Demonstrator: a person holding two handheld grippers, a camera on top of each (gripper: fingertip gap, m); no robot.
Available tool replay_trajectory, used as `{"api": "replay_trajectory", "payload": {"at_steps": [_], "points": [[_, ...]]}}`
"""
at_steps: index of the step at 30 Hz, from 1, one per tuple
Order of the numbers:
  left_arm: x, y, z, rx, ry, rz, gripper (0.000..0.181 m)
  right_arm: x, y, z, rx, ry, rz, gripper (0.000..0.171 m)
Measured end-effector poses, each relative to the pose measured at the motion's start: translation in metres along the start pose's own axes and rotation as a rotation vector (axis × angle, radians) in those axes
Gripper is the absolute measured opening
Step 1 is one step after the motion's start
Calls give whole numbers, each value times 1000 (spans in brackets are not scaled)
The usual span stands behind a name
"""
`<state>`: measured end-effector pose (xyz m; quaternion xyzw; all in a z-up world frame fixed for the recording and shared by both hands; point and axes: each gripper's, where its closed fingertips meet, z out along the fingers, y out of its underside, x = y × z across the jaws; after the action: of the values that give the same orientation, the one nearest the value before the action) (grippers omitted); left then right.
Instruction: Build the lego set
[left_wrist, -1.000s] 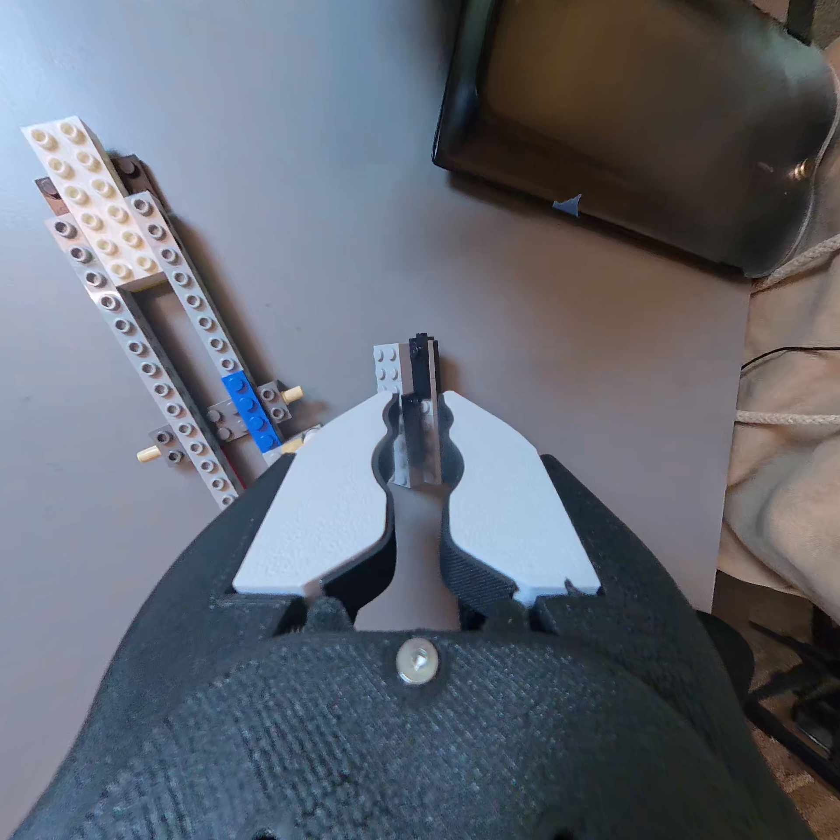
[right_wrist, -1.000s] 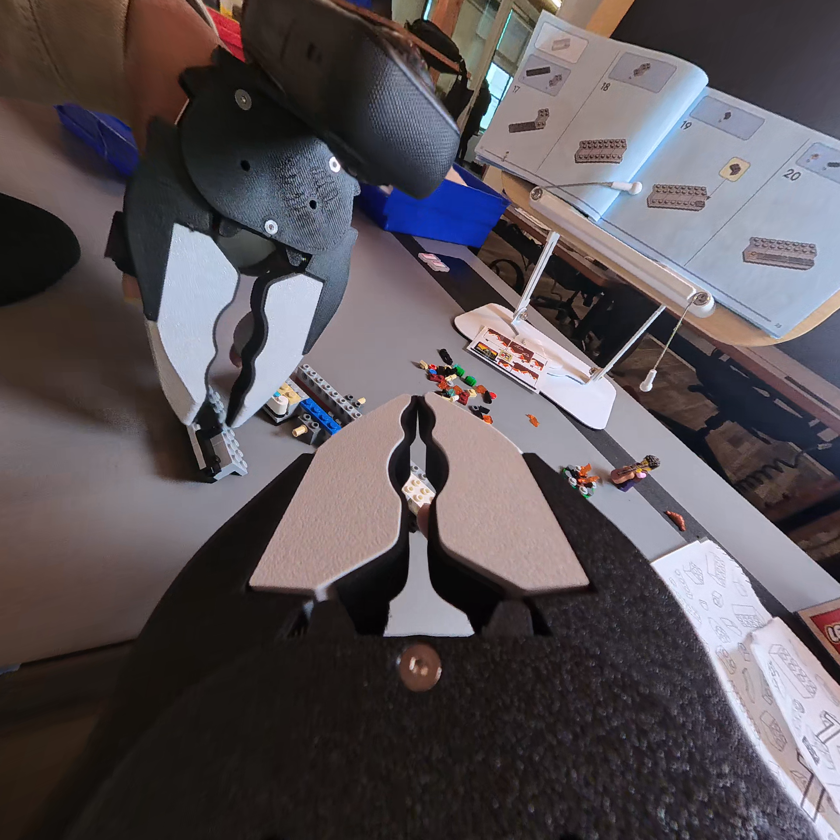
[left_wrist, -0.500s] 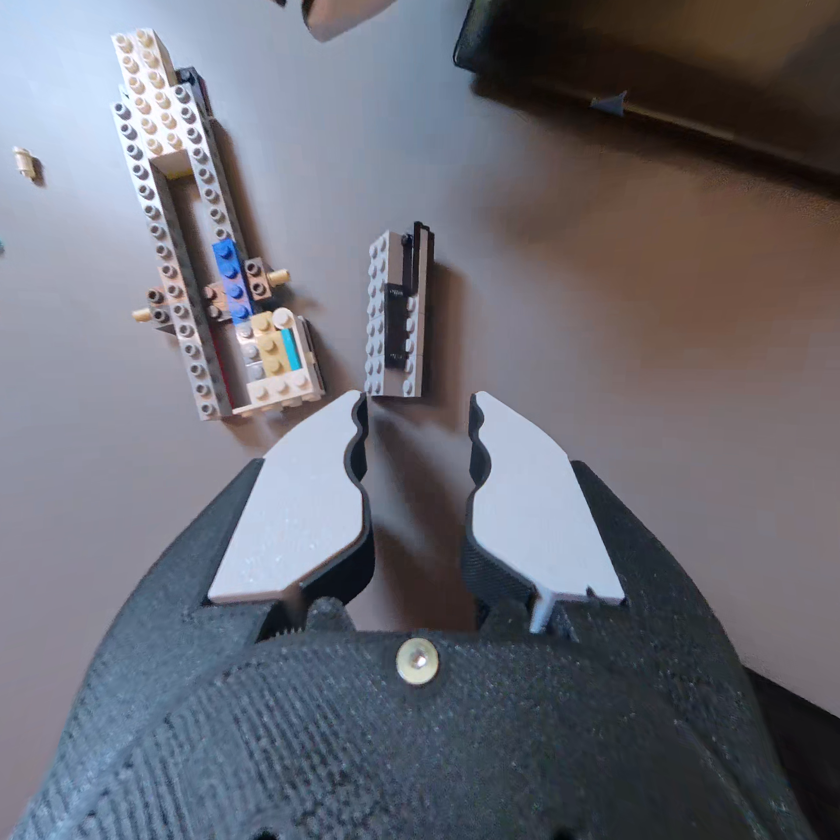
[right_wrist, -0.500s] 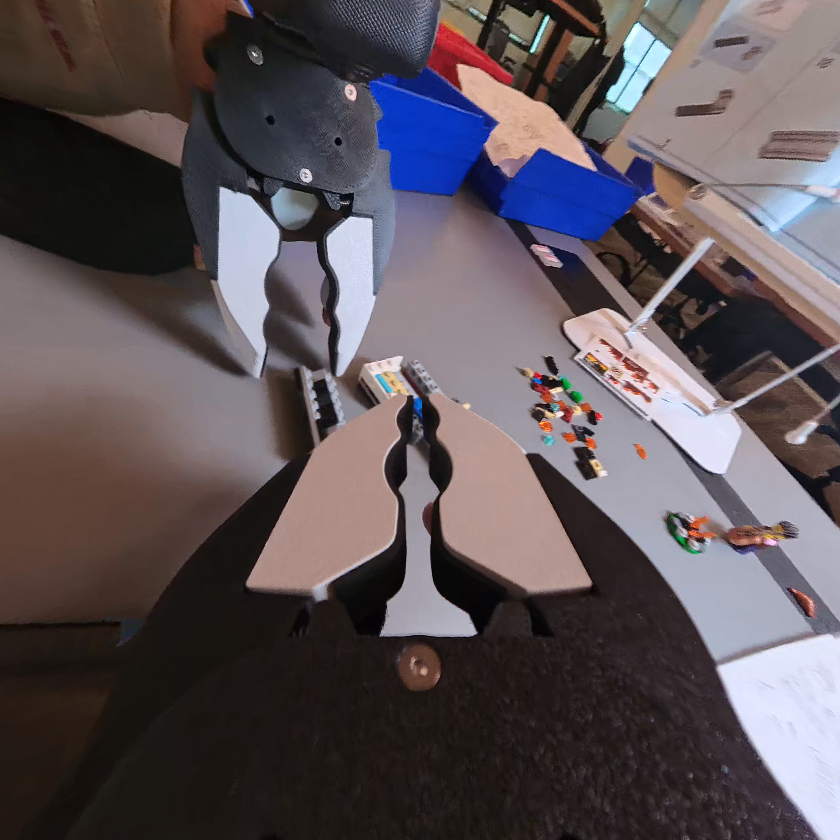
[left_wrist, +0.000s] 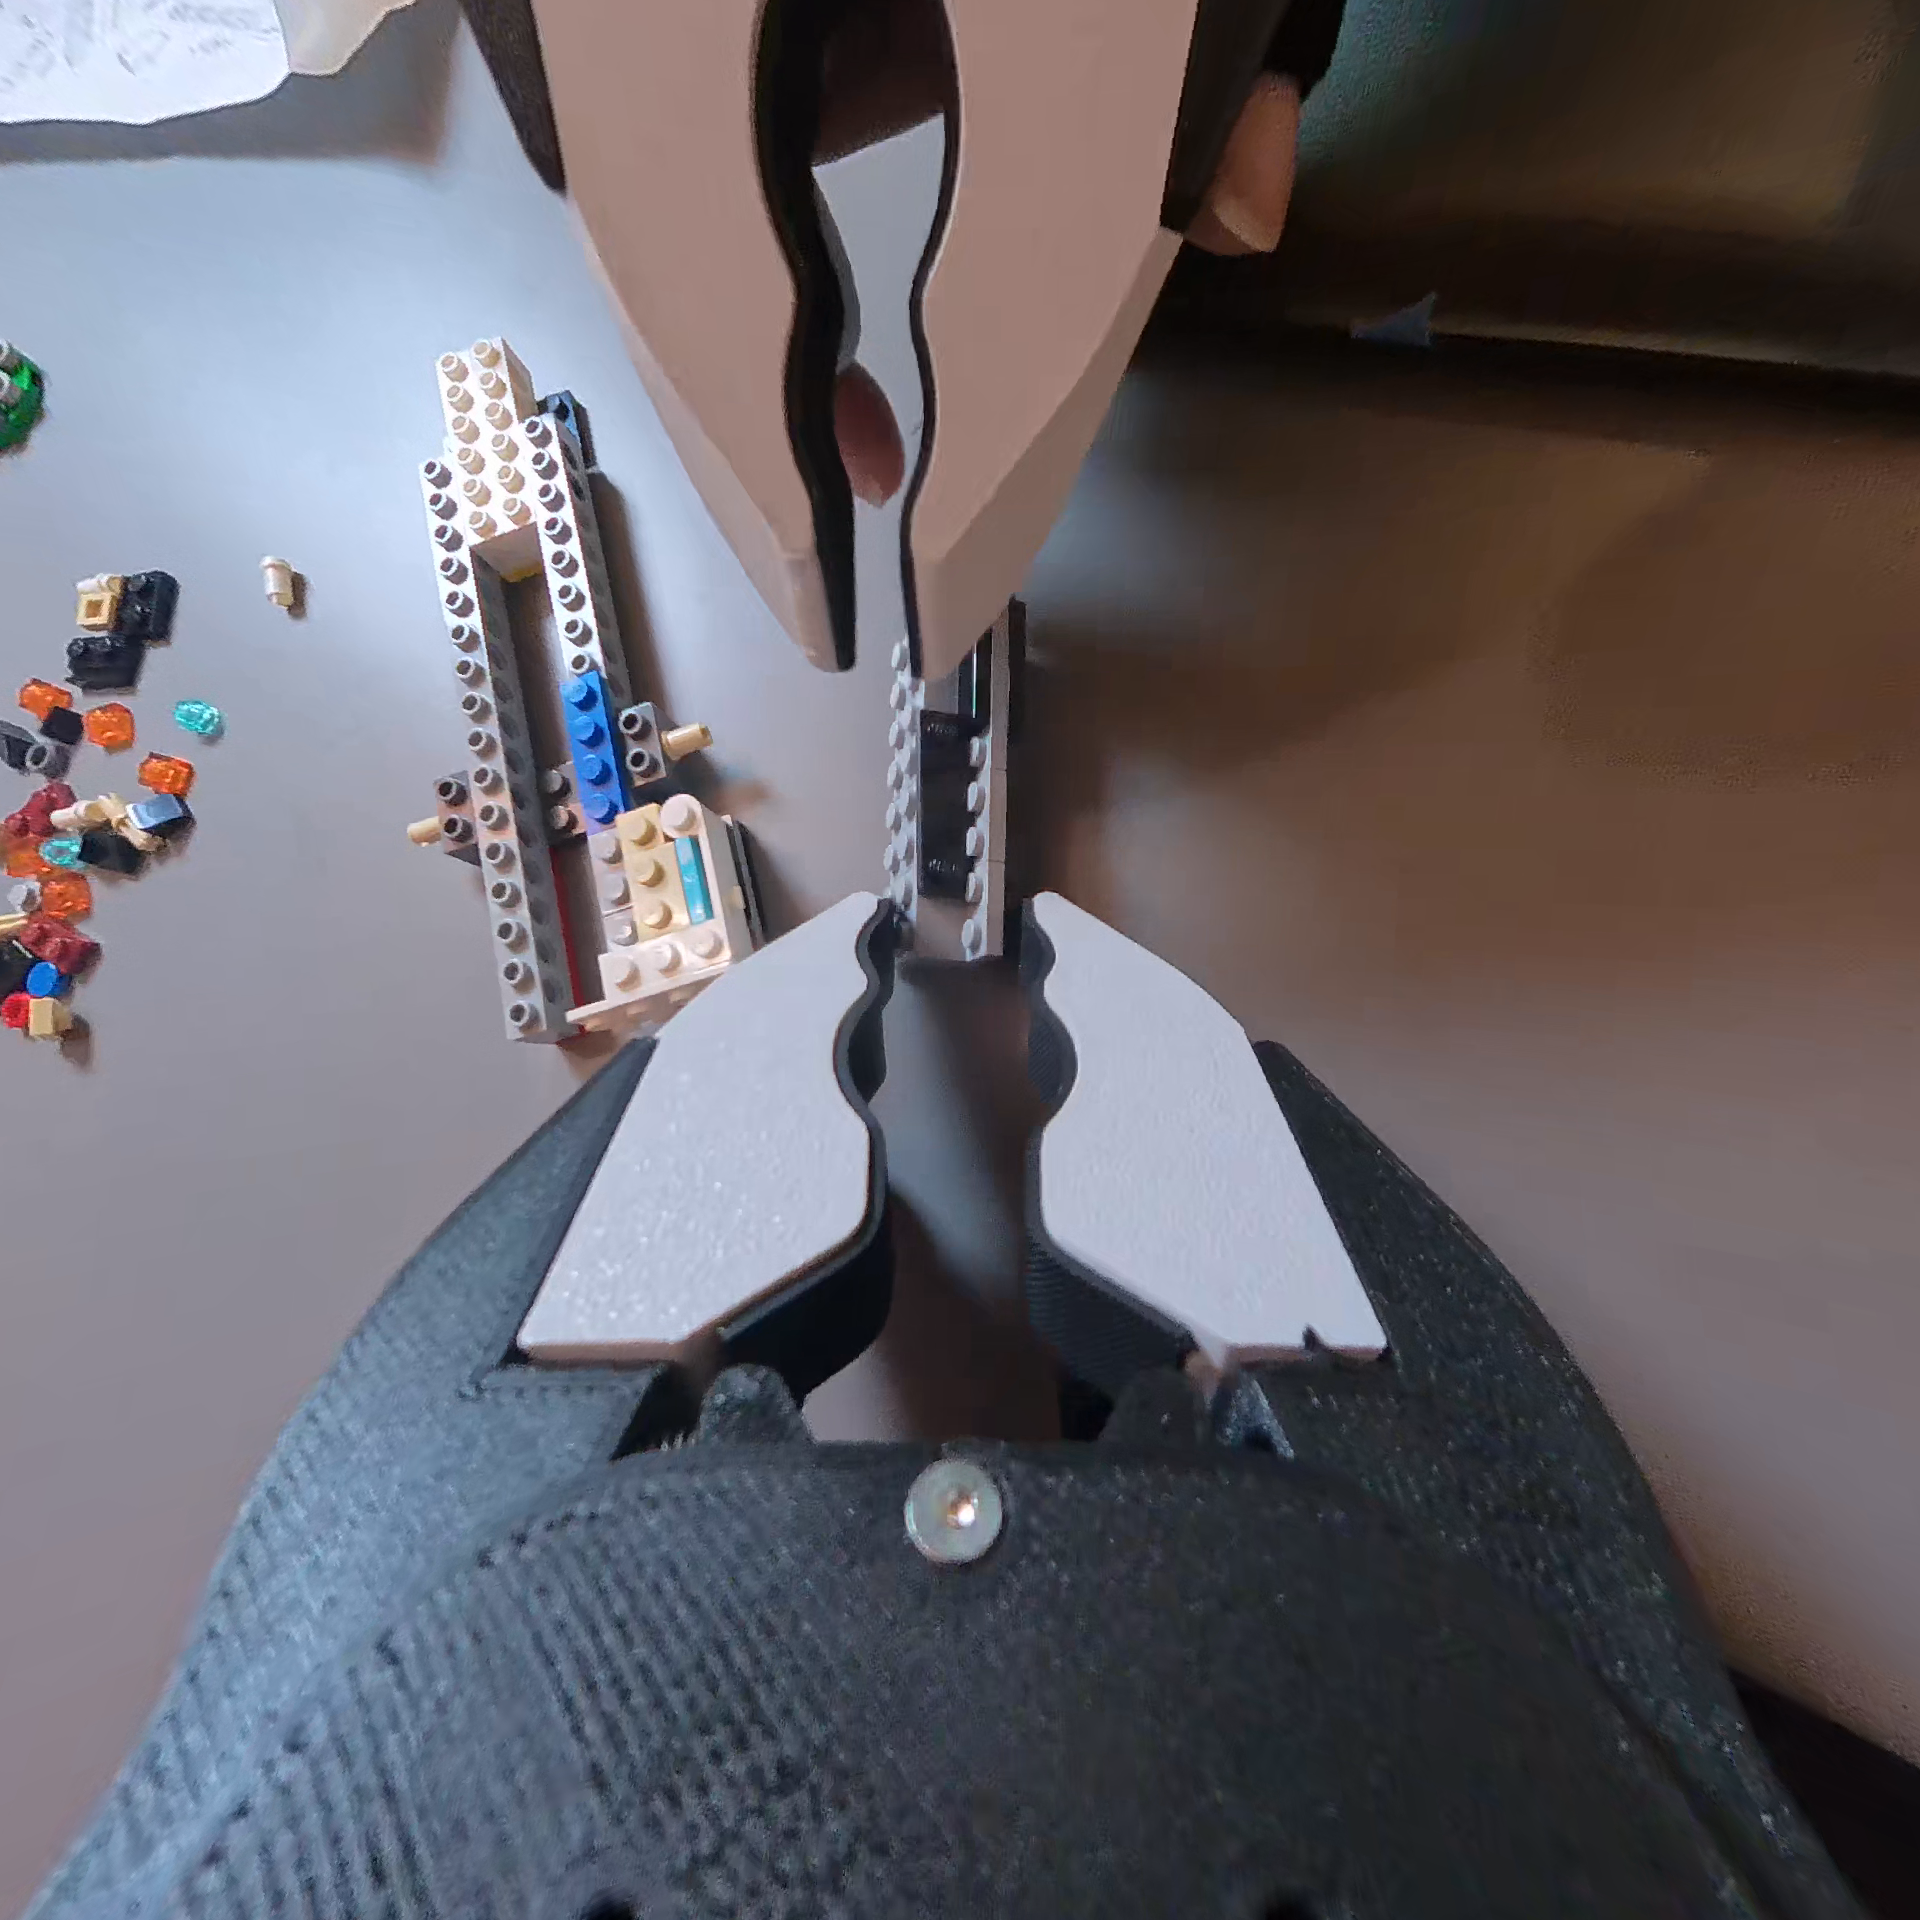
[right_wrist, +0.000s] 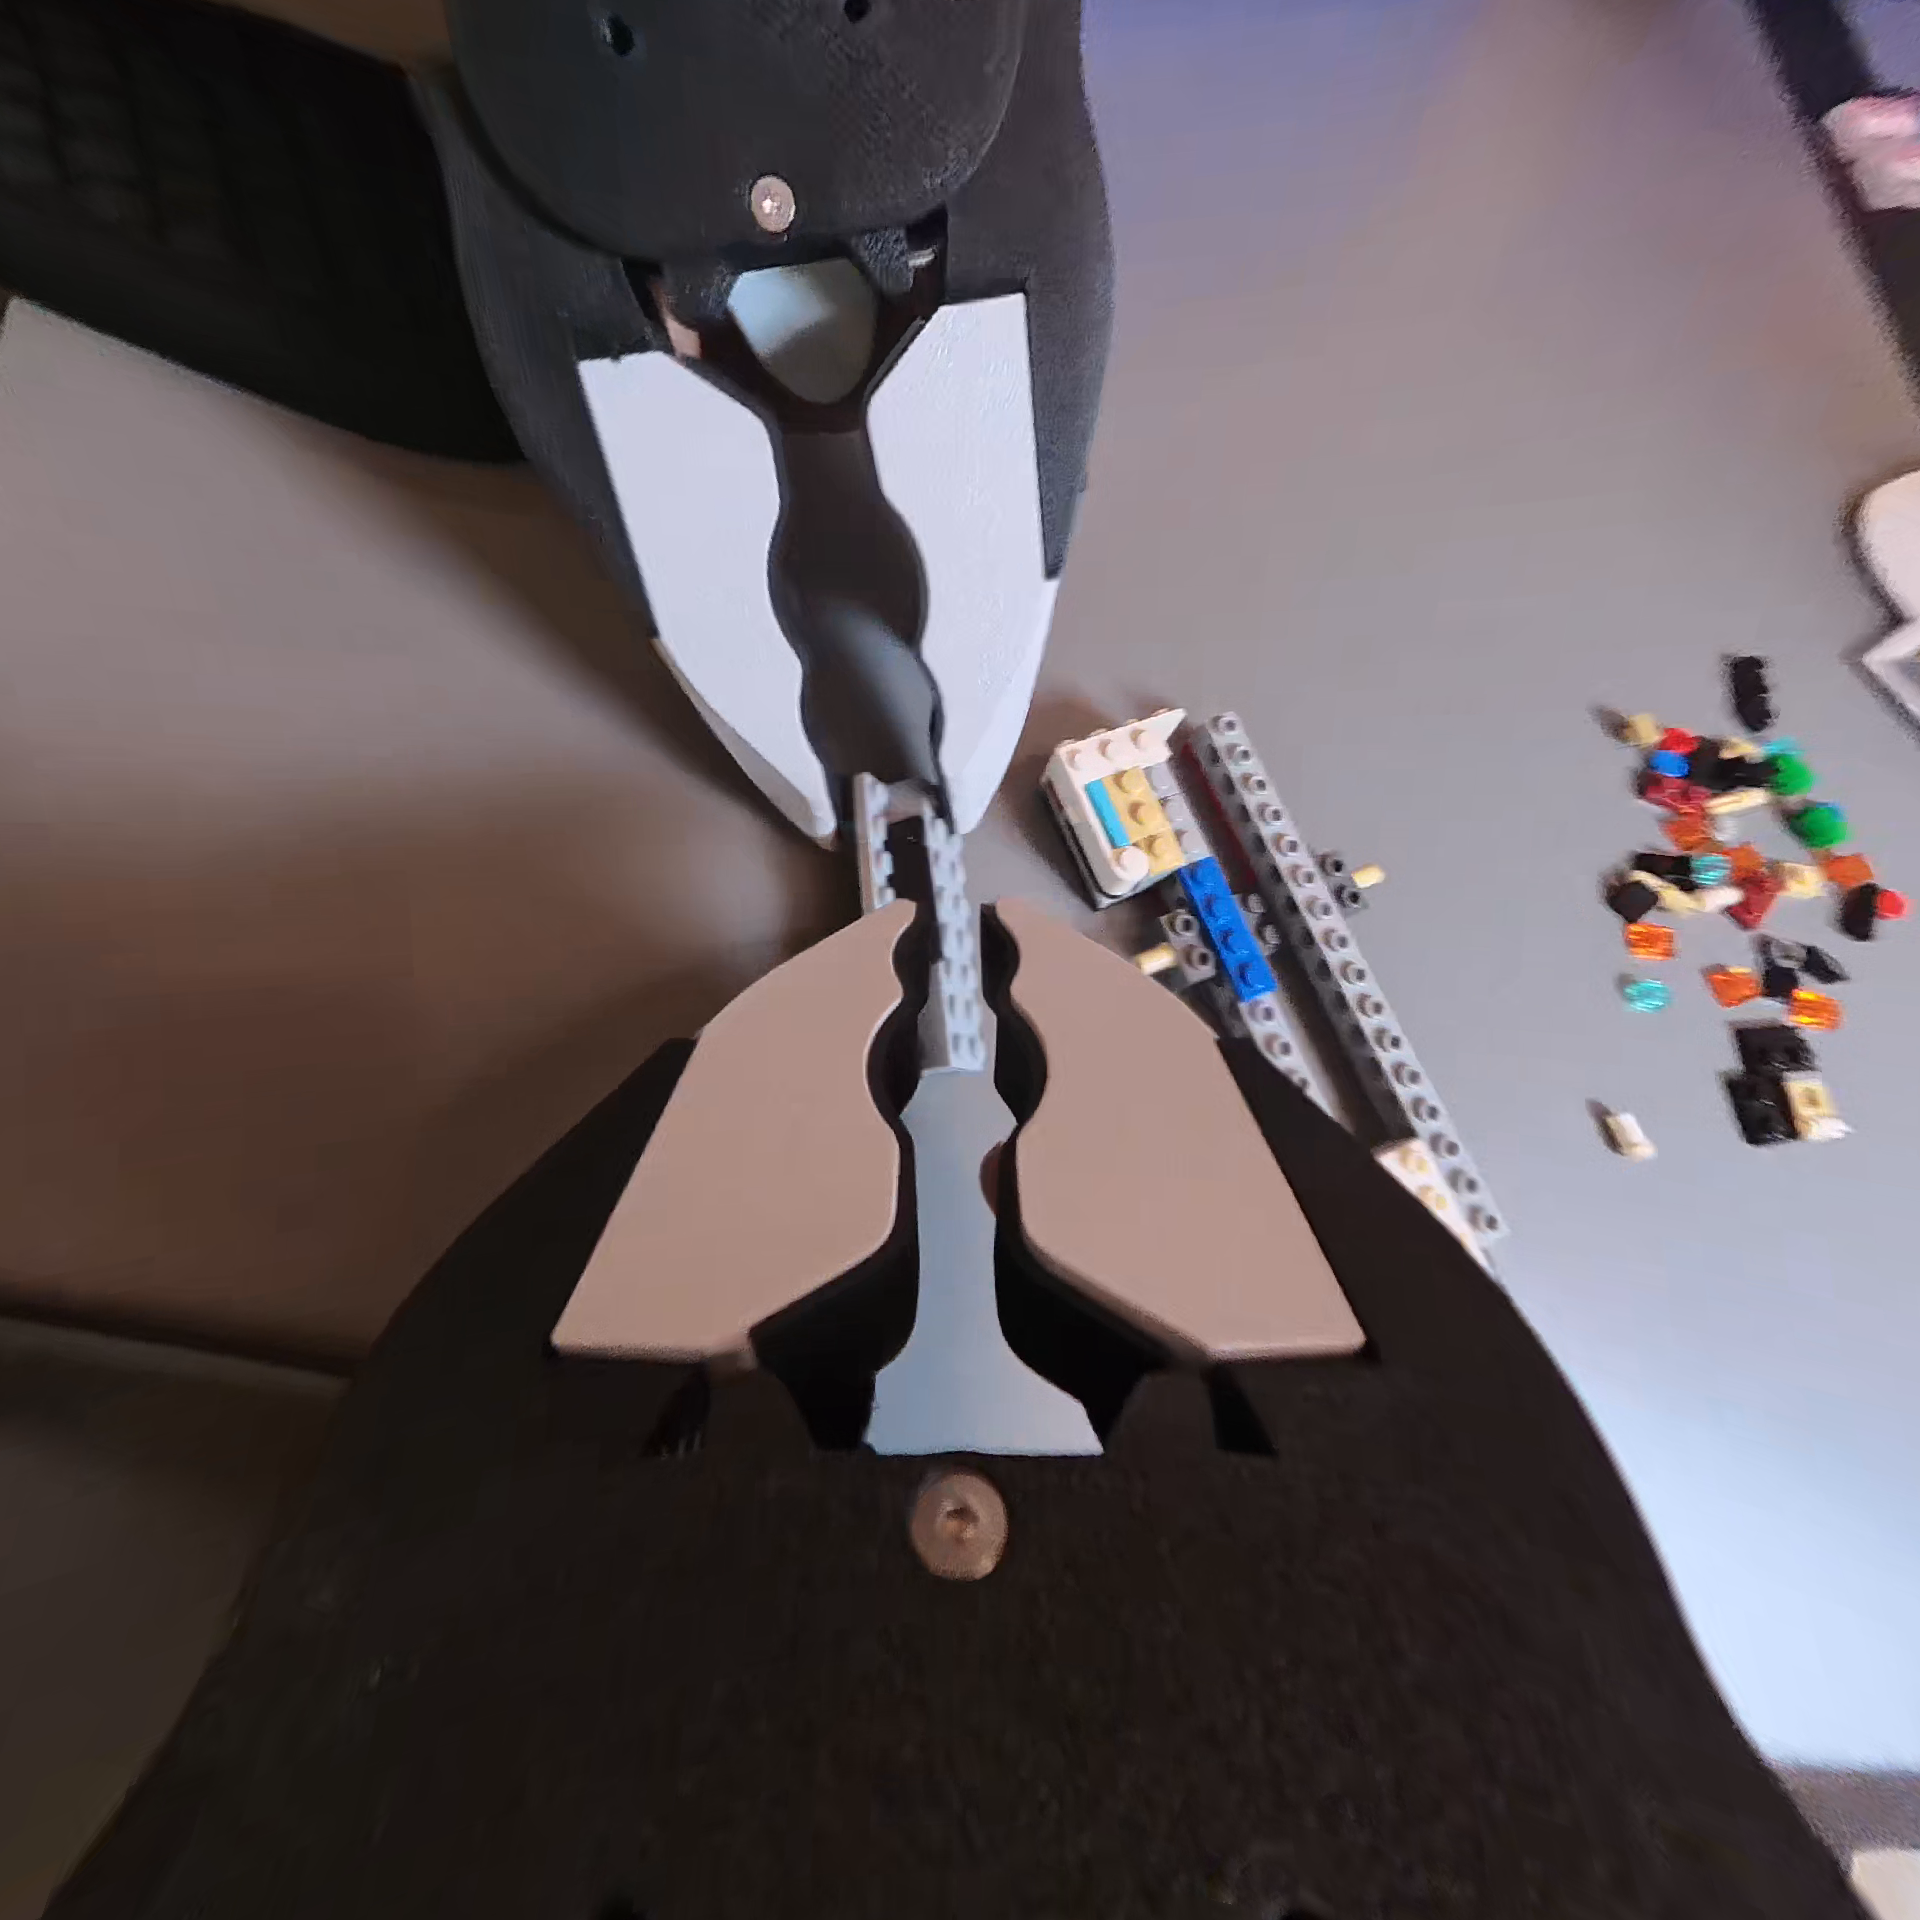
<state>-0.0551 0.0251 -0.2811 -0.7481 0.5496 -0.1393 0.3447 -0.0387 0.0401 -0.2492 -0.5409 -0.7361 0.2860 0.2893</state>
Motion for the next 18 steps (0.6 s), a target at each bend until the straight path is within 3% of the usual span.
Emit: {"api": "replay_trajectory", "payload": {"at_steps": [6, 18], "points": [[0, 0, -1, 11, -23, 19, 23, -8, 10, 15, -160, -120, -16, 15], [0, 1, -1, 9, -28, 22, 23, -10, 11, 17, -183, -231, 113, 11]]}}
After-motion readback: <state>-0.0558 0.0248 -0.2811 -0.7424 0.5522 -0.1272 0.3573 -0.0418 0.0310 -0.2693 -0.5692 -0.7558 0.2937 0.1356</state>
